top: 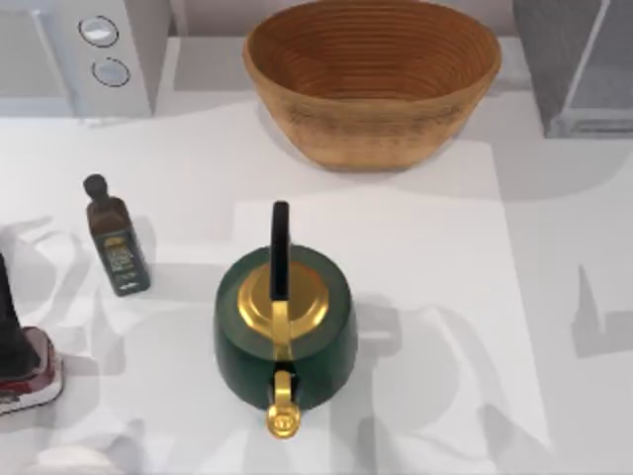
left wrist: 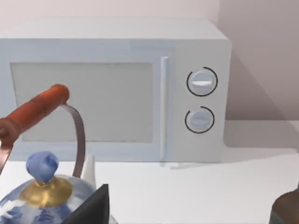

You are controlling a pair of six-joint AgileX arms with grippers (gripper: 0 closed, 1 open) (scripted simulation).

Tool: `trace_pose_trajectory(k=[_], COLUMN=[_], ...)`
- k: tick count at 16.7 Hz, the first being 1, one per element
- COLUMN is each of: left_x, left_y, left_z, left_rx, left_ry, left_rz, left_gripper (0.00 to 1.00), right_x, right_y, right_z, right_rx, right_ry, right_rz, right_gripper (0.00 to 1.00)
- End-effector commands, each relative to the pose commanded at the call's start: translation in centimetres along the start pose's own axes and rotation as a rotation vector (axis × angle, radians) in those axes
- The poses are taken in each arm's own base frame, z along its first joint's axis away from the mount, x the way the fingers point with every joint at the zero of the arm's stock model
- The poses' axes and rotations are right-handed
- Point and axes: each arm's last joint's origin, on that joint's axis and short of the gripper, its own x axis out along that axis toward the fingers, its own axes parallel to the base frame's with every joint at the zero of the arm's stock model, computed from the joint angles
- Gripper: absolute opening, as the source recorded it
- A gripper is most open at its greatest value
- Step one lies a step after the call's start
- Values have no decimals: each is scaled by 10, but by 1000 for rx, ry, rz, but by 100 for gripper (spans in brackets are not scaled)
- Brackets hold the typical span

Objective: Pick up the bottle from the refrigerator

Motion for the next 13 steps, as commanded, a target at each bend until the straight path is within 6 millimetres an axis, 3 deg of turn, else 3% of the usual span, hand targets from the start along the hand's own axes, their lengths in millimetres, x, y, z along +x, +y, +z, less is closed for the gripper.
trace_pose_trajectory(k=[5, 13], left_x=[0, 0], left_y=[0, 0], left_z=[0, 0], left_rx=[0, 0], left_ry=[0, 0], left_rz=[0, 0], left_gripper=[100, 100], right_x=[30, 55], right_y=[-21, -83], right_z=[-7, -65], right_rx=[-59, -9], right_ry=[-28, 61], right_rz=[37, -98], right_gripper=[100, 100])
